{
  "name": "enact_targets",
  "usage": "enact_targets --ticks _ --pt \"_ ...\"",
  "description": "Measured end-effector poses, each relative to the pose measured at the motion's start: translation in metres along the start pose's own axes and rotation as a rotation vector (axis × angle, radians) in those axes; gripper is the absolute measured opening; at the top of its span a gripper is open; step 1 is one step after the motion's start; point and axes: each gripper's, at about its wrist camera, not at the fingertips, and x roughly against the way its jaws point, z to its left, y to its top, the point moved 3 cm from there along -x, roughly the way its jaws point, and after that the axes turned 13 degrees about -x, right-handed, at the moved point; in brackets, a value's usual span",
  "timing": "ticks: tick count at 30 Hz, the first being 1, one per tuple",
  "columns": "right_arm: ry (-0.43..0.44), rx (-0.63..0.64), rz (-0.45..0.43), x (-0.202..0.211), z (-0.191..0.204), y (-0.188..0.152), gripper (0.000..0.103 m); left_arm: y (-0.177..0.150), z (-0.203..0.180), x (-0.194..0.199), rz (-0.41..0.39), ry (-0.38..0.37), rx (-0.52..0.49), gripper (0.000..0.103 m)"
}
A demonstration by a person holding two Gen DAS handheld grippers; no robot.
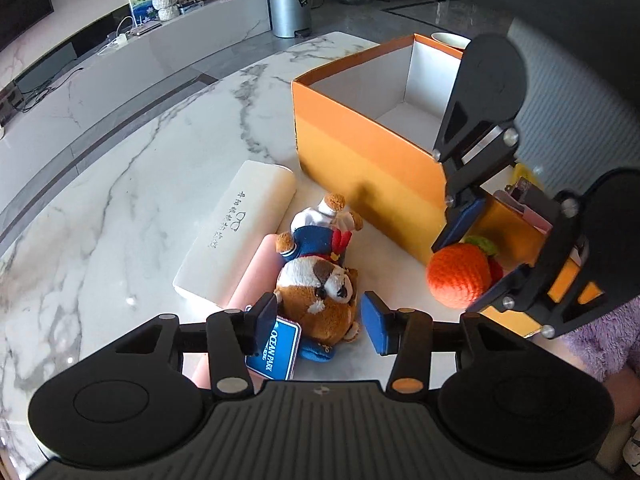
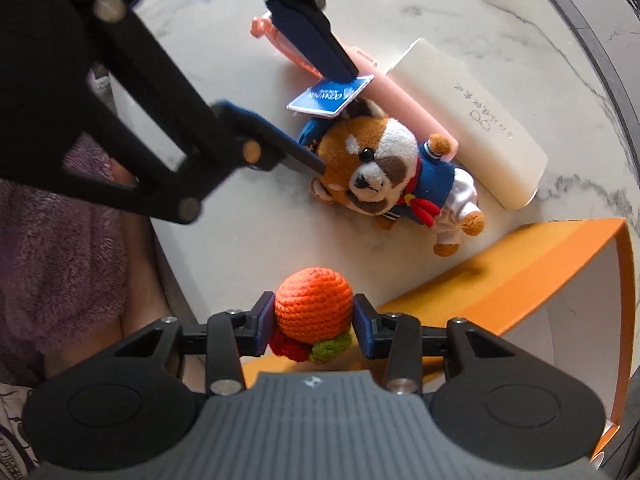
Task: Organize objects
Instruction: 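Grasp the orange crocheted ball with the right tool while the left tool grasps the plush red panda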
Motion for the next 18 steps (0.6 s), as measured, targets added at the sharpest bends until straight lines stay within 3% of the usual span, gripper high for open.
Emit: enact_targets --ticks 9,18 --pt "0.006 -0.034 -0.114 0.067 -0.018 -0.022 0.043 0.017 -0.001 -0.038 0.113 -0.016 -0.074 0.064" --pt "-0.037 -0.064 -0.109 0.073 -0.041 -0.054 0.043 0.024 -0.005 -0.060 0.198 0.010 -0.100 0.065"
